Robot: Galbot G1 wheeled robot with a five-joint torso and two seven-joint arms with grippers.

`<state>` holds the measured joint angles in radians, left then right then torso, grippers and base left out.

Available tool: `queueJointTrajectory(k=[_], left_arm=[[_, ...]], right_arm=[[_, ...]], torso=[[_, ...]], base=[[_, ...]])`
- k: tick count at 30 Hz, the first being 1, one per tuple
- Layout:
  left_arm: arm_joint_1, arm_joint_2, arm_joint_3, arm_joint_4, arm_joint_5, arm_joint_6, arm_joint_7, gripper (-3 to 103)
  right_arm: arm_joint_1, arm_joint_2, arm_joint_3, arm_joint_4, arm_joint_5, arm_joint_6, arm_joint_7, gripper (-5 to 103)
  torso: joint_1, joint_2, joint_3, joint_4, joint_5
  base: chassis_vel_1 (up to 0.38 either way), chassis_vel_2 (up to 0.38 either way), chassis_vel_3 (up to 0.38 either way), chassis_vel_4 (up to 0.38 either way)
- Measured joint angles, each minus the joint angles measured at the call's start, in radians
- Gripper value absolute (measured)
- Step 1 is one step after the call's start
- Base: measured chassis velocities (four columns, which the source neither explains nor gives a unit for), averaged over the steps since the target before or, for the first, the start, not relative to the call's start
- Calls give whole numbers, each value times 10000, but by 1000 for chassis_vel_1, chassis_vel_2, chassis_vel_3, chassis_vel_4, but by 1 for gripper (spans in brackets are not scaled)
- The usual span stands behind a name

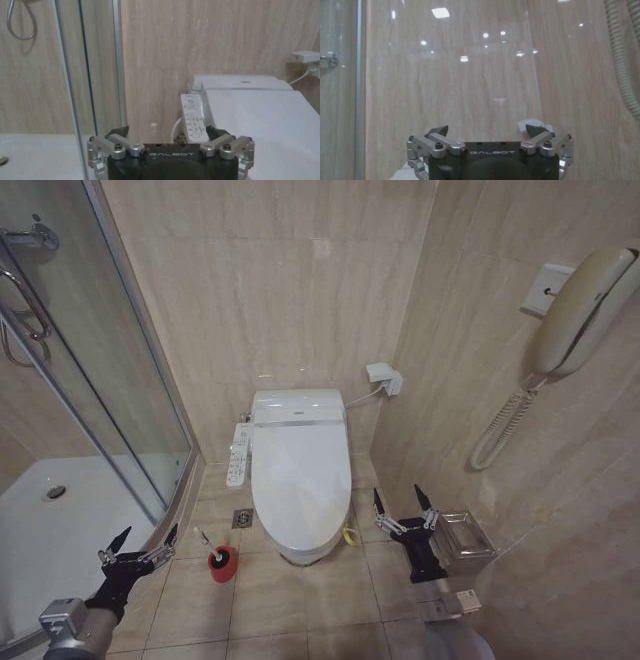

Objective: Open the toilet lid, clean the toilet bowl with a toilet brush, close the toilet lid, and flush.

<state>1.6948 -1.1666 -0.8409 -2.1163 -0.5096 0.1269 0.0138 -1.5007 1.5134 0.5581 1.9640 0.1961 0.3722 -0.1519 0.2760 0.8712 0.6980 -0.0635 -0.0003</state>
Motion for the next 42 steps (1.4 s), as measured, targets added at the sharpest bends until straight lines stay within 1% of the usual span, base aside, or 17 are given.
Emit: queueJointTrajectory(k=[3,8,12,18,22,25,26,30,31,34,42], left_arm=[[-1,0,0,0,0,0,0,100],[-4,0,0,0,0,0,0,100],[-3,0,0,0,0,0,0,100],[0,0,0,0,0,0,0,100],[-1,0,0,0,0,0,0,100],[-1,0,0,0,0,0,0,100],[-1,0,0,0,0,0,0,100],[-2,0,1,0,0,0,0,100],[-2,0,1,0,0,0,0,100],[-1,0,1,0,0,0,0,100],[-2,0,0,0,0,0,0,100]], right_arm=[[102,-15,-10,-53,-77,42,83,100],[214,-93,1,-86,-408,68,-2,100],[361,-256,-52,-280,-1076,-114,263,100],[443,-380,-245,-625,-1490,-126,506,100],[630,-496,-434,-1222,-1558,-111,560,100],[866,-672,-617,-2054,-1553,-91,649,100],[866,-672,-617,-2054,-1553,-91,649,100],[1326,-833,-828,-3476,-1650,43,670,100],[1326,-833,-828,-3476,-1650,43,670,100],[1635,-880,-962,-4378,-2005,223,656,100],[1891,-835,-1265,-5367,-2587,364,691,100]], torso=[[3,0,1,0,0],[15,-4,5,-2,0],[13,-4,4,-1,0],[2,-2,1,0,0],[3,-1,1,0,0],[6,-2,2,0,1],[6,-2,2,0,1],[6,-2,2,0,1],[6,-2,2,0,1],[6,-2,2,0,1],[6,-2,2,0,0]], base=[[-112,41,113,-62],[-147,63,163,-68],[-32,16,28,-17],[17,-2,-6,8],[0,0,0,0],[0,0,0,0],[0,0,0,0],[0,0,0,0],[0,0,0,0],[0,0,0,0],[0,0,0,0]])
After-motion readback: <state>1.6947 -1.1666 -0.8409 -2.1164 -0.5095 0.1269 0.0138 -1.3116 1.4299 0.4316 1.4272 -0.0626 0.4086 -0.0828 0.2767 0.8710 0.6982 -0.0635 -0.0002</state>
